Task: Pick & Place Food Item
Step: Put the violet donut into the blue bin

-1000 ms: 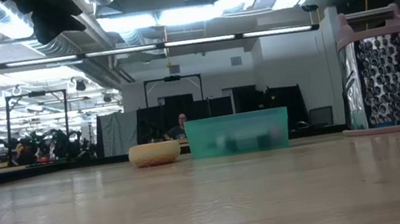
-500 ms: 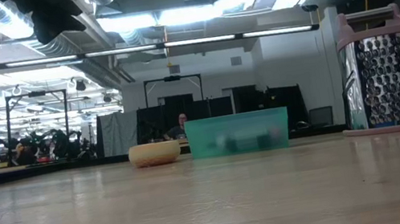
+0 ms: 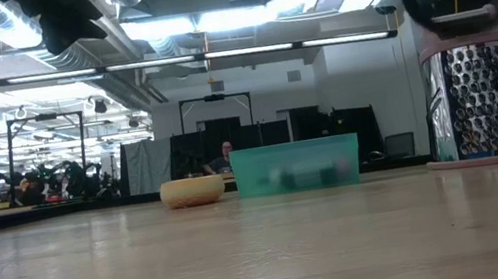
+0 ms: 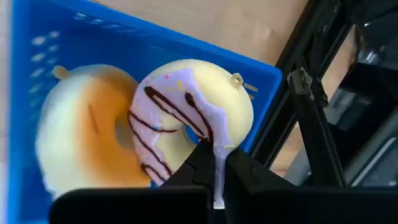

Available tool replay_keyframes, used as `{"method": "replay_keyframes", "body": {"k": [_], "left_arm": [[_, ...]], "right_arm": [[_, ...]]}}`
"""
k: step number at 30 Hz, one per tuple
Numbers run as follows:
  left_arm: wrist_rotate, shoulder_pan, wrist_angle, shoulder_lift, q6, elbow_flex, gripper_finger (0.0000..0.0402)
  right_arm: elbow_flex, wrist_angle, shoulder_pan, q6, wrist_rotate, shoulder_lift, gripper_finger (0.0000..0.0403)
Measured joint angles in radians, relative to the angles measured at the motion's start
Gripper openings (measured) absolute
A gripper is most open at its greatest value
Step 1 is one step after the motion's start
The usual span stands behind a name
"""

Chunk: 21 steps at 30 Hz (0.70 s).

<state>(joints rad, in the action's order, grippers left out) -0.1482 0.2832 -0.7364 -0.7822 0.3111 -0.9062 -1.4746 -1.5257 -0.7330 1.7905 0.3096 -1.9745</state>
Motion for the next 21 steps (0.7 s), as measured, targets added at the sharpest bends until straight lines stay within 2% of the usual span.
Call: {"method": "replay_keyframes", "body": {"k": [4, 12, 21], "left_arm": [[0.000, 0.000, 0.000, 0.000, 0.000, 0.000, 0.0139], [0.000, 0.000, 0.000, 0.000, 0.004, 0.000, 0.0139], [0.001, 0.000, 0.002, 0.000, 0.006, 0.000, 0.0139]], "right_arm": [[0.000, 0.029, 0.004, -0.056, 0.006, -0.039, 0.0007], [0.000, 0.063, 0.037, -0.071, -0.024, -0.030, 0.0007], [0.000, -0.042, 0.057, -0.166, -0.080, 0.002, 0.0007]]}}
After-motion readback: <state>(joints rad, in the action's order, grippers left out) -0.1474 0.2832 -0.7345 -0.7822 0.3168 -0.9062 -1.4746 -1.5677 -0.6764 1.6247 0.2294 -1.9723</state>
